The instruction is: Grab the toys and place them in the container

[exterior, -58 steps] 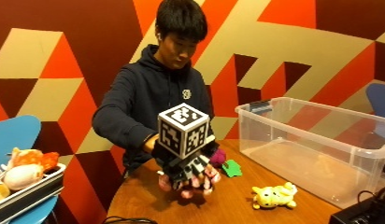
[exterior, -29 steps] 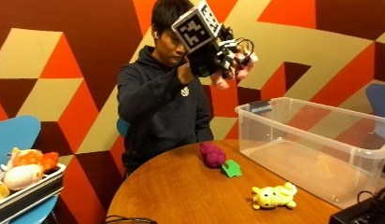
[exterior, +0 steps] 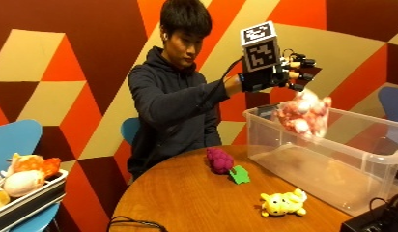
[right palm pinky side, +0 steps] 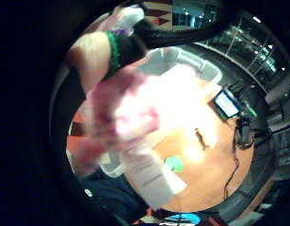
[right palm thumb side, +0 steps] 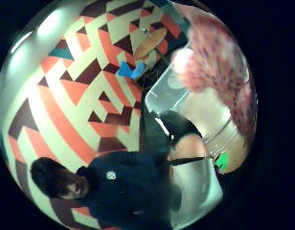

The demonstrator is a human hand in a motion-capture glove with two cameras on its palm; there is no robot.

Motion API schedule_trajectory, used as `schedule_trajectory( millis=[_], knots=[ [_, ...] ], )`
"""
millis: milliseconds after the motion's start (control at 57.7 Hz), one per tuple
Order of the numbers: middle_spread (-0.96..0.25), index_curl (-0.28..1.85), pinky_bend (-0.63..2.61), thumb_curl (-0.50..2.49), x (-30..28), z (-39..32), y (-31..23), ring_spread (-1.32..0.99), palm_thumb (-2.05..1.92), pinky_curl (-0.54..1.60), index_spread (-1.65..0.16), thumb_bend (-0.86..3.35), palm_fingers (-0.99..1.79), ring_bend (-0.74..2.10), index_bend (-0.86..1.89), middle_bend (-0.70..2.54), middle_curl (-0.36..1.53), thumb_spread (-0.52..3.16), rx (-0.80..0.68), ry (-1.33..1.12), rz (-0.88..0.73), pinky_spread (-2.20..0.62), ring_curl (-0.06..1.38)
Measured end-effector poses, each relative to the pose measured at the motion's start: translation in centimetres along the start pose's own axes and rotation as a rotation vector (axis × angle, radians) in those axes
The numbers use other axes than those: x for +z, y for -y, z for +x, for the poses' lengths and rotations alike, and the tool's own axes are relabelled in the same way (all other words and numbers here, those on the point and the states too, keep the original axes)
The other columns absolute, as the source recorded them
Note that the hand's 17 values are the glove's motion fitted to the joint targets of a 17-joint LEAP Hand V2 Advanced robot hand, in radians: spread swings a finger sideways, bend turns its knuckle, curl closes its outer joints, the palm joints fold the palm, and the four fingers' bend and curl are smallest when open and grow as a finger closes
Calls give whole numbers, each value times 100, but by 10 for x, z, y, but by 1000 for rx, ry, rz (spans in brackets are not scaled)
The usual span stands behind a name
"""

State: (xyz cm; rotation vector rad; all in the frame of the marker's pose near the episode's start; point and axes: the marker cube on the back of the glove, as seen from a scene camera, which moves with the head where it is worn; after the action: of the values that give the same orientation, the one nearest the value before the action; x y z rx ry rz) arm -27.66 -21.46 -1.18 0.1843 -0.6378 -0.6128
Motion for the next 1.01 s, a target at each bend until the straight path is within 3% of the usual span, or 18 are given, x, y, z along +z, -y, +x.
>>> schedule_trajectory(
  millis=[156,399,659,1005],
  knots=[
    [-2,39,107,65,-20,25,-7,-4,23,38,-34,-2,-17,38,22,15,36,105,34,-24,80,-3,35],
    [-2,41,96,51,-57,71,-69,0,25,33,-34,0,2,45,21,16,32,132,170,-130,155,3,35],
    [-2,43,89,44,-51,125,-99,0,27,31,-32,0,3,47,20,20,34,142,346,-250,-5,4,35],
    [1,42,83,39,9,209,-56,2,32,30,-27,0,-13,23,16,15,34,143,549,-392,-299,5,29]
  ],
)
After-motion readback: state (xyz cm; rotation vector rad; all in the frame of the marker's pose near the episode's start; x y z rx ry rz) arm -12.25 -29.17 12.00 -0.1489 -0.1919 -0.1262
